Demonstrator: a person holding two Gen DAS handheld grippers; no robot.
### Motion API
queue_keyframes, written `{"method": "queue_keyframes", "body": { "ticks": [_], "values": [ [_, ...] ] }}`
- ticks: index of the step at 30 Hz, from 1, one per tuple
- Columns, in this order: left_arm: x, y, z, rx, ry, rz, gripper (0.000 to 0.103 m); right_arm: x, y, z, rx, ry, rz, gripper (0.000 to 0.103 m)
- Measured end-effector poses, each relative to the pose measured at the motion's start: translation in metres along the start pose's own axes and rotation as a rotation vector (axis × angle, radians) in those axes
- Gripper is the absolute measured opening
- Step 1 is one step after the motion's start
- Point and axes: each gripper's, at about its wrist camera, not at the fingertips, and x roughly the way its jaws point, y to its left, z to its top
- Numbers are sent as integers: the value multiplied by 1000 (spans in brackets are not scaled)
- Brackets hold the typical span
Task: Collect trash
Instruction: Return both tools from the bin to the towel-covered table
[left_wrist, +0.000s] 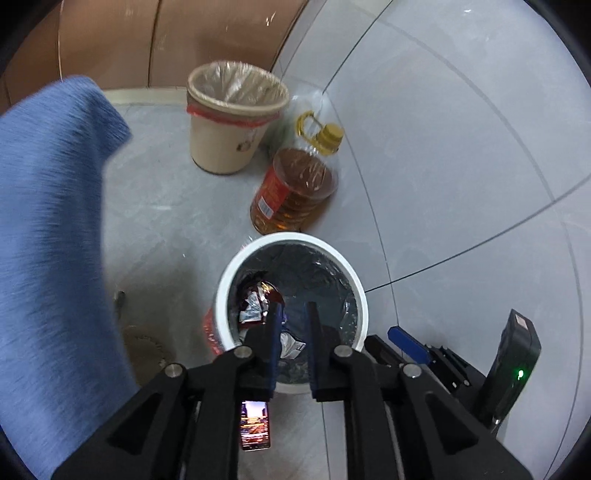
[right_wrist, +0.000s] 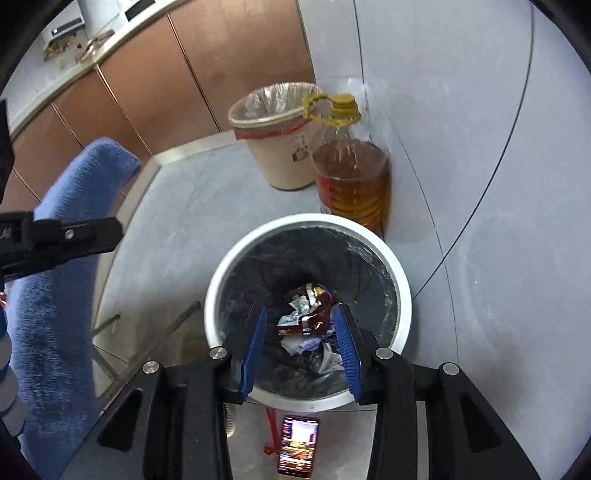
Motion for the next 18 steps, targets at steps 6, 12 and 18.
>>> {"method": "queue_keyframes", "body": {
  "ticks": [6,12,18],
  "values": [
    [-71,12,-18,5,-91,13,12,-52,33,-3,-35,-71,52,38],
    [-150,39,-51,13,-187,59,12,-112,77,-8,-94,-145,118,38],
    [-226,81,-93,-4,-282,132,31,-169,130,-16,-175,-214,179,39]
  ]
}}
